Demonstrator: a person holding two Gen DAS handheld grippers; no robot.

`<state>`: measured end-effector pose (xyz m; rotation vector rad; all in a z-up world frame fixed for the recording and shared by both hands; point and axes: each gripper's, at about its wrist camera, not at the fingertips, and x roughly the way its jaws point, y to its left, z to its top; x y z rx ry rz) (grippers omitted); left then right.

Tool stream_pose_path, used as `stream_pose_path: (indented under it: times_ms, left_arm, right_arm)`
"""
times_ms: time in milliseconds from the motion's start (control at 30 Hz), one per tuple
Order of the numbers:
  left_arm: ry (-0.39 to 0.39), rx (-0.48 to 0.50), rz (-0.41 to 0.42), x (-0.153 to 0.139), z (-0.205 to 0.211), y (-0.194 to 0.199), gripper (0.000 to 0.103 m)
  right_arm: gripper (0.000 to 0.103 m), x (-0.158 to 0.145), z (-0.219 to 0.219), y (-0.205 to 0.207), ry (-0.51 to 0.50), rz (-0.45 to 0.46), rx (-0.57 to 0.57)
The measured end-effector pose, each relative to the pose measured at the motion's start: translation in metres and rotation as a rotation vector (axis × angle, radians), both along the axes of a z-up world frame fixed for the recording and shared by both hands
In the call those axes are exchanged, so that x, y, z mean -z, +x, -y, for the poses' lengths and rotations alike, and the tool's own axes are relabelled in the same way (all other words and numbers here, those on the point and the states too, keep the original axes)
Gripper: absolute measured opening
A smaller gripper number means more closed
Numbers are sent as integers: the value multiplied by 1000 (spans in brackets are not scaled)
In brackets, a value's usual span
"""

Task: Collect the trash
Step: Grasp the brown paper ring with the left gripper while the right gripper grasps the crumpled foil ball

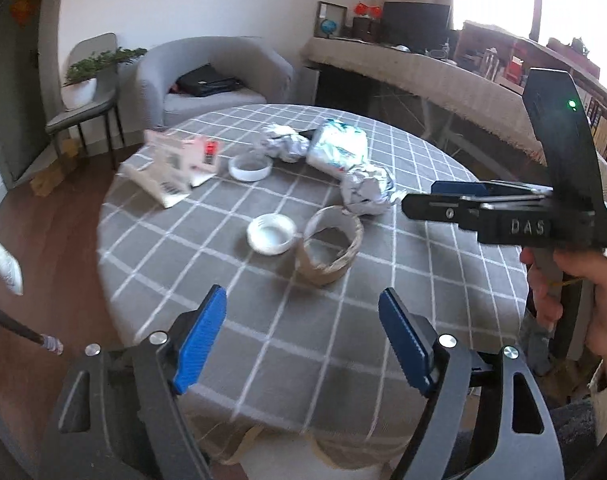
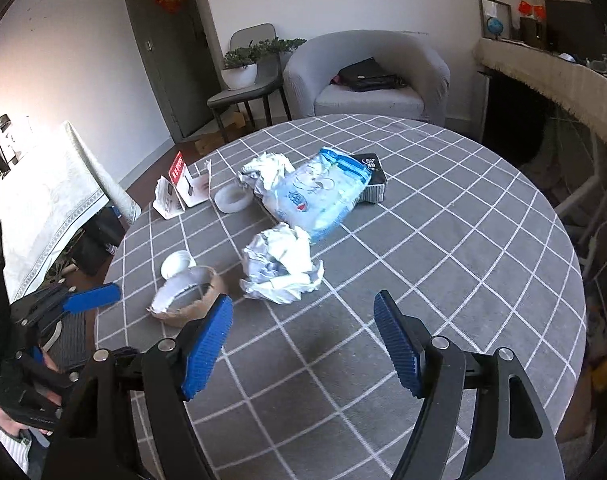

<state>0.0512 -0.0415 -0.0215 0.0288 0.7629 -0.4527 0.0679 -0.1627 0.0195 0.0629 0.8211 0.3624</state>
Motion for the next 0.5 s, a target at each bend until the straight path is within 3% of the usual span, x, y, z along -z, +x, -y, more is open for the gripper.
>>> stream_pose_path:
  times_ms: [133,400,500]
  left_arm:
    - [-21,33,-31,8,15,15,75]
    - [-48,46,-23,10,31,33,74]
    - [-44,28,-17,11,34,36,68]
  right_arm:
    - [74,1,8,5,-2,-12,-2]
    - [74,4,19,12,8,-28,-12]
    - [74,3,21,13,20,-29,-15]
